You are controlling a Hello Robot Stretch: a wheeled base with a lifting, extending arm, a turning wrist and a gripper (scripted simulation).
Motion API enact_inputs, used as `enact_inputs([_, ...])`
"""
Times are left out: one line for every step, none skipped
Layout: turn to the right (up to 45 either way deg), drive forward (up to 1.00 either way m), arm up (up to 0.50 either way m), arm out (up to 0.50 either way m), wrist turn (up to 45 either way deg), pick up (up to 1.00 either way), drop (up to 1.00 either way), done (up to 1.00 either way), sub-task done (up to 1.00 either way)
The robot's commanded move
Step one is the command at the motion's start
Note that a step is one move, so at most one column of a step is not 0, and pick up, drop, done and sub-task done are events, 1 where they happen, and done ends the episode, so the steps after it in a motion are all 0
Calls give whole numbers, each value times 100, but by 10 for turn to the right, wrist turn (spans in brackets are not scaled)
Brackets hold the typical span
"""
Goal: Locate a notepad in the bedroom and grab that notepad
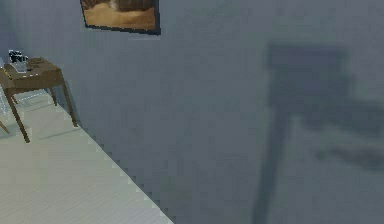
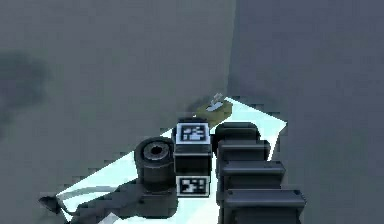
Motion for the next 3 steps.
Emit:
enact_inputs([0, 0, 0, 0, 450, 0, 0, 0, 0])
enact_inputs([0, 0, 0, 0, 270, 0, 0, 0, 0])
enact_inputs([0, 0, -28, 0, 0, 0, 0, 0, 0])
